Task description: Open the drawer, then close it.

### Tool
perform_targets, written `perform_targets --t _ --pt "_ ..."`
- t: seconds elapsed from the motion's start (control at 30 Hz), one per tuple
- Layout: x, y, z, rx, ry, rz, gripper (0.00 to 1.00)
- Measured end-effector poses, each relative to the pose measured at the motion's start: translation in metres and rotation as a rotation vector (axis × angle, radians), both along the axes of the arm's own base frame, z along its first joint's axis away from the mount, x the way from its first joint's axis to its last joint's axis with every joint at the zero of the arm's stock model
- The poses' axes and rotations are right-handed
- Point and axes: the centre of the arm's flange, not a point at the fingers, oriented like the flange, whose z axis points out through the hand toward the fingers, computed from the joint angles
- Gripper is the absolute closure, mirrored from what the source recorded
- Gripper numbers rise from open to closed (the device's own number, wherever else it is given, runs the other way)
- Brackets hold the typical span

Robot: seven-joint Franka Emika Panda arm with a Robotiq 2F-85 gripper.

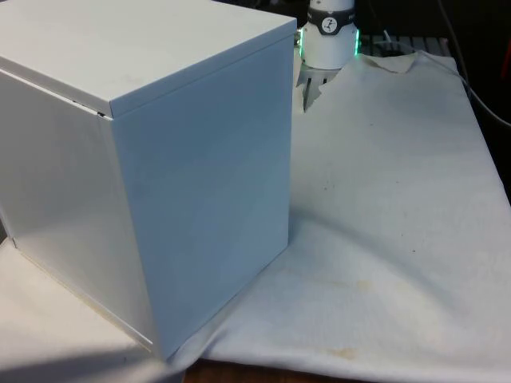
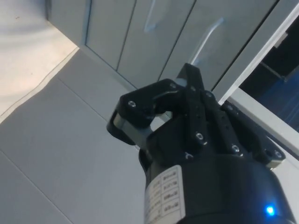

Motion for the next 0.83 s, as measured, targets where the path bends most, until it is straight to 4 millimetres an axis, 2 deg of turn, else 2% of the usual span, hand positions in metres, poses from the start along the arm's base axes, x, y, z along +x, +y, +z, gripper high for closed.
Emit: perform_targets --t 0.23,0.4,0.43,0.5,0.53,0.7,0.73,0.8,0.83 --pt "-0.0031 0.0009 0.0012 0.011 -0.004 0.005 1.0" --pt "-0.003 0.0006 0.0012 0.024 -0.007 0.009 0.72" --pt "-0.003 0.0002 0.0012 0.027 -0.008 0.01 0.61" --pt "-0.003 0.0004 0.0012 0.028 -0.008 0.01 0.51" --pt "-0.003 0.0002 0.0012 0.03 -0.008 0.011 0.51" --pt "-0.003 0.0002 0.0013 0.035 -0.009 0.014 0.25" --pt "-0.003 -0.0001 0.0012 0.036 -0.009 0.014 0.15" --pt "-0.003 -0.0001 0.0012 0.036 -0.009 0.014 0.02" --pt "-0.003 -0.0001 0.0012 0.036 -0.009 0.014 0.02"
